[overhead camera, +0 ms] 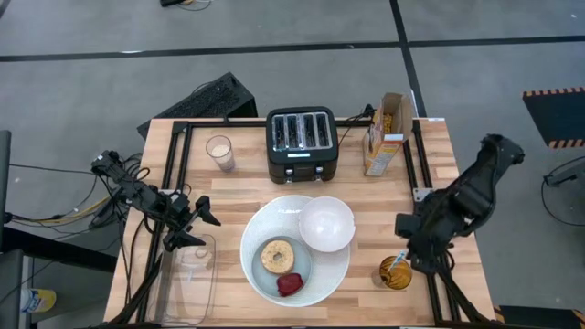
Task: Arrange a breakfast setting
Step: Put the blue spoon on the white table mat
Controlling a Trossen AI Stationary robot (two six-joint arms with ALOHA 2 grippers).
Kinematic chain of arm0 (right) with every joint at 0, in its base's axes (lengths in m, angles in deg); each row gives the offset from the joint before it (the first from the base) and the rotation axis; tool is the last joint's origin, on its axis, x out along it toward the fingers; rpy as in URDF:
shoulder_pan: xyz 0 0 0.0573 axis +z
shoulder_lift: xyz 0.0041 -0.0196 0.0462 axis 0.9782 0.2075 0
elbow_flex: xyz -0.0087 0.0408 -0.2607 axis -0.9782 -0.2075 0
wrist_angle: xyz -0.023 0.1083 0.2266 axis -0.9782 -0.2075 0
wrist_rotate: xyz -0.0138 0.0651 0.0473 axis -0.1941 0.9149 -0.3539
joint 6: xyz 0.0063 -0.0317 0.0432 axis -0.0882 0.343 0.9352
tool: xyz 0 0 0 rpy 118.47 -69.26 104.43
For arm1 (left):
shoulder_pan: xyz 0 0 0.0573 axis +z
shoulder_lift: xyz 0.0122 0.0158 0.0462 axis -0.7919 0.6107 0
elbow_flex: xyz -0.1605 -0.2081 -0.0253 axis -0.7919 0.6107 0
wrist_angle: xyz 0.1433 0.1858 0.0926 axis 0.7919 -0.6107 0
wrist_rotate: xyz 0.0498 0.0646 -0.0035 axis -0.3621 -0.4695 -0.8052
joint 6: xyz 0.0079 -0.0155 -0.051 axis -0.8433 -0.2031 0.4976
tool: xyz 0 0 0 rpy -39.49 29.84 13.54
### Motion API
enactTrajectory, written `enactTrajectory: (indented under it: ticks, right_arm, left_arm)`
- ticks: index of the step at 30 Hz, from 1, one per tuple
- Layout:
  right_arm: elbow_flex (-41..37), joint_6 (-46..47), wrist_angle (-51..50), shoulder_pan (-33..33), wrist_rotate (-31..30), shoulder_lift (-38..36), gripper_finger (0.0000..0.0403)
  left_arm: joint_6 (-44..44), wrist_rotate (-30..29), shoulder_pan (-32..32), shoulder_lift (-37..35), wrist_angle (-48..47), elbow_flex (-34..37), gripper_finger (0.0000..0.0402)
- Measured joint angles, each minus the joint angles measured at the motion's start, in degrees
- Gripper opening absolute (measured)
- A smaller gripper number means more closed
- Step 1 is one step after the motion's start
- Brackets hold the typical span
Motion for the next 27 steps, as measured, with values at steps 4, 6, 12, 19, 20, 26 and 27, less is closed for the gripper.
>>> enactTrajectory:
  ticks: [4, 6, 12, 19, 20, 26, 27]
  right_arm:
    - [0.00, -0.43, -0.36, 1.14, -4.07, 1.65, 0.0168]
    - [0.00, -0.46, -0.46, 1.38, -4.50, 2.14, 0.0168]
    - [0.00, -0.47, -0.28, 2.05, -4.41, 3.18, 0.0168]
    - [0.00, -0.49, -0.43, 3.49, -4.69, 5.46, 0.0168]
    - [0.00, -0.52, -0.44, 3.71, -5.11, 5.79, 0.0168]
    - [0.00, -0.47, -1.98, 3.81, -5.62, 7.78, 0.0168]
    - [0.00, -0.47, -1.95, 3.81, -5.67, 8.11, 0.0168]
  left_arm:
    - [0.00, 0.01, 0.01, 0.00, 0.00, -0.01, 0.0340]
    - [0.00, 0.01, 0.02, 0.00, 0.00, 0.00, 0.0340]
    - [0.00, 0.01, 0.00, 0.00, 0.00, 0.00, 0.0340]
    - [0.00, 0.01, 0.01, 0.00, 0.00, -0.01, 0.0340]
    - [0.00, 0.00, 0.02, 0.00, -0.01, 0.00, 0.0340]
    - [0.00, 0.01, 0.02, 0.00, 0.00, 0.00, 0.0340]
    - [0.00, 0.01, 0.02, 0.00, 0.00, 0.00, 0.0340]
